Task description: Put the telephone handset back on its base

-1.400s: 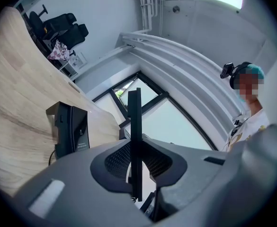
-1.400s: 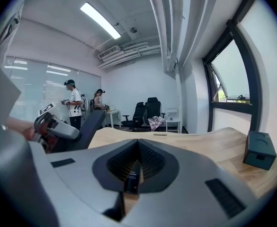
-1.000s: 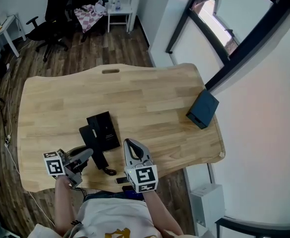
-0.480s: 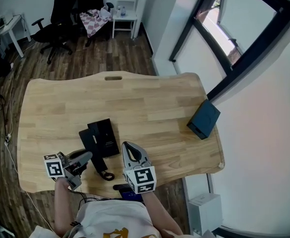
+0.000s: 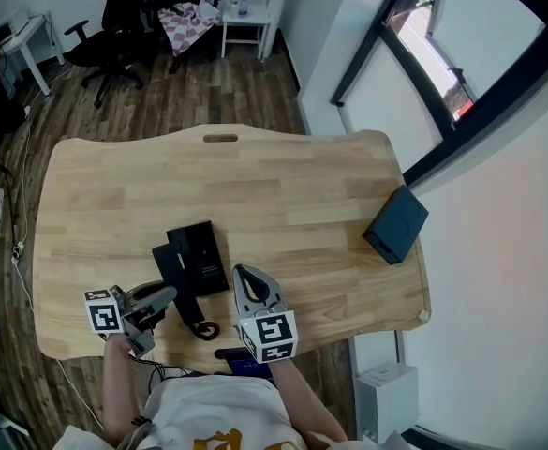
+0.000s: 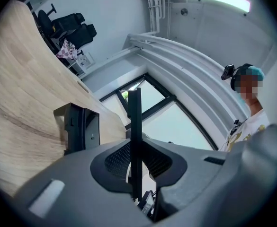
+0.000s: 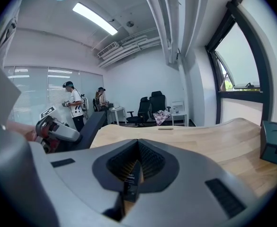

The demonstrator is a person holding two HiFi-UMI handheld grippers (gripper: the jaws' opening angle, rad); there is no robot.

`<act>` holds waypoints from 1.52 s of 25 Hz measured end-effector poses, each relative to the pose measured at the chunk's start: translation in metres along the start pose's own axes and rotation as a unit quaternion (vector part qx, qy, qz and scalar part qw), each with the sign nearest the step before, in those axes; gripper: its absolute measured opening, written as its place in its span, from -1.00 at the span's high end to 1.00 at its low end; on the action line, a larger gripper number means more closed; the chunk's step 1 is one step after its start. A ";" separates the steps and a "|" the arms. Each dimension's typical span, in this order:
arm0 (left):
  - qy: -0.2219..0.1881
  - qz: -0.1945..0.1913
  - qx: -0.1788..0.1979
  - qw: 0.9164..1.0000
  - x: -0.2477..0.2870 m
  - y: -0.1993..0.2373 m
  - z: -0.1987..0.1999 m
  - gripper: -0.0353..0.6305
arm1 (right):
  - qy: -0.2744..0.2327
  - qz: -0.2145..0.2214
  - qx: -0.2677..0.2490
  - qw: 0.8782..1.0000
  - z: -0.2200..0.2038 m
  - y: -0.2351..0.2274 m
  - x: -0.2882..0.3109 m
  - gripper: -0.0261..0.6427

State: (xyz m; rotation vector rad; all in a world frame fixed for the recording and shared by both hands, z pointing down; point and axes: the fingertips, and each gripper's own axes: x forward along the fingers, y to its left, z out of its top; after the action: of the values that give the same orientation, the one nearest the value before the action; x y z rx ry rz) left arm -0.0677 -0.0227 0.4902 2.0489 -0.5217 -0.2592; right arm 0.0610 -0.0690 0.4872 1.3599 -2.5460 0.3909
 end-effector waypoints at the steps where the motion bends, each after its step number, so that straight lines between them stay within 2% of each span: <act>1: 0.000 0.000 -0.002 1.000 0.001 0.003 0.000 0.68 | 0.003 0.001 0.000 1.000 -0.002 -0.001 0.003 0.90; 6: 0.004 0.007 -0.014 1.000 0.005 0.021 0.002 0.68 | 0.021 0.006 -0.014 1.000 -0.008 -0.003 0.013 0.90; 19: 0.012 0.030 -0.042 0.999 0.014 0.061 -0.006 0.69 | 0.057 0.022 -0.007 0.998 -0.035 -0.014 0.038 0.90; 38: 0.023 0.042 -0.070 0.996 0.019 0.103 -0.011 0.68 | 0.097 0.033 -0.005 0.995 -0.062 -0.024 0.068 0.90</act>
State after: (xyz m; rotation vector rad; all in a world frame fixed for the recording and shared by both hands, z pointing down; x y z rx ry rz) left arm -0.0729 -0.0685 0.5848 1.8881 -0.5439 -0.1923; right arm 0.0489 -0.1137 0.5705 1.1748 -2.4328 0.4970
